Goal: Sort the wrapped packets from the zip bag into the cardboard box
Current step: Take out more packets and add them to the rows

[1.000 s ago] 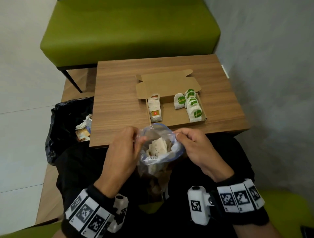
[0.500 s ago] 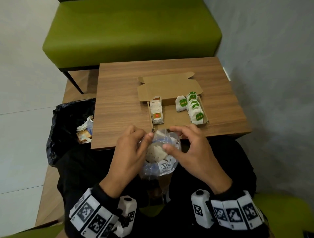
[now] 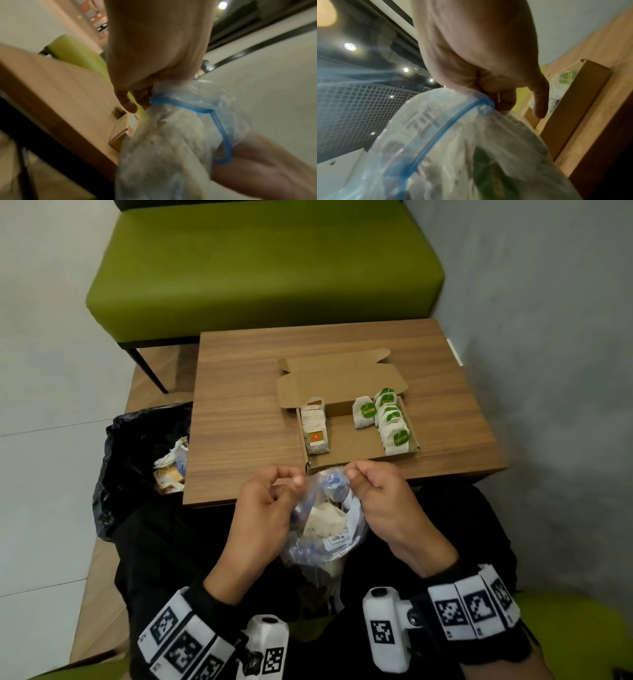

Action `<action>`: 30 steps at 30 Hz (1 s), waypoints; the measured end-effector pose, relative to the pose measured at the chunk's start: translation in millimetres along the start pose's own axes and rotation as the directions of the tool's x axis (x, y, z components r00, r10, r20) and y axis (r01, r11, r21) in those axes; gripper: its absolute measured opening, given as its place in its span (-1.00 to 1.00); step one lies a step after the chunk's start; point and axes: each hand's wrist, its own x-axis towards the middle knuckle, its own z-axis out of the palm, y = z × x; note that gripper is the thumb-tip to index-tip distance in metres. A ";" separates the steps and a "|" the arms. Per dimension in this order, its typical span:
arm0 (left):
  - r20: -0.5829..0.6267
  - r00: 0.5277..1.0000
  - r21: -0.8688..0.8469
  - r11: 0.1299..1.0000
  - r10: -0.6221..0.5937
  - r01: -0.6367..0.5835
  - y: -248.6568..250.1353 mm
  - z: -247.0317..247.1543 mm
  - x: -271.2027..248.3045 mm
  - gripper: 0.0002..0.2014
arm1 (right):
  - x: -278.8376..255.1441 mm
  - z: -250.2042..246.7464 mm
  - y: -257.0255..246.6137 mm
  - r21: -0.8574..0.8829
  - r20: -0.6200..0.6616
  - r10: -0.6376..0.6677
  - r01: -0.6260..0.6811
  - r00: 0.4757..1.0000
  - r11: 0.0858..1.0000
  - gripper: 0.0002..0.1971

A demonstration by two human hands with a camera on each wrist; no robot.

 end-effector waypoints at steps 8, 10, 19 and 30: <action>0.213 0.886 0.604 0.657 0.412 -0.451 9.1 -5.9 -1.8 -0.55 | 3.8 0.0 1.5 -0.209 -0.002 -0.024 0.023 1.000 0.978 -0.71; 0.194 0.866 0.652 0.600 0.460 -0.465 7.8 -5.1 0.4 -0.64 | 1.4 2.2 -4.0 -0.205 0.003 -0.040 0.040 0.999 0.978 -0.72; -0.032 0.885 0.602 0.716 0.464 -0.354 9.6 -5.4 3.8 -0.68 | -27.4 -1.8 -19.3 -0.574 -0.024 -0.153 0.112 0.988 0.811 -0.65; 0.063 0.888 0.641 0.664 0.456 -0.386 21.4 -24.7 0.6 -0.51 | -14.5 -16.3 -20.3 -0.553 0.048 -0.315 0.288 0.948 0.782 -0.76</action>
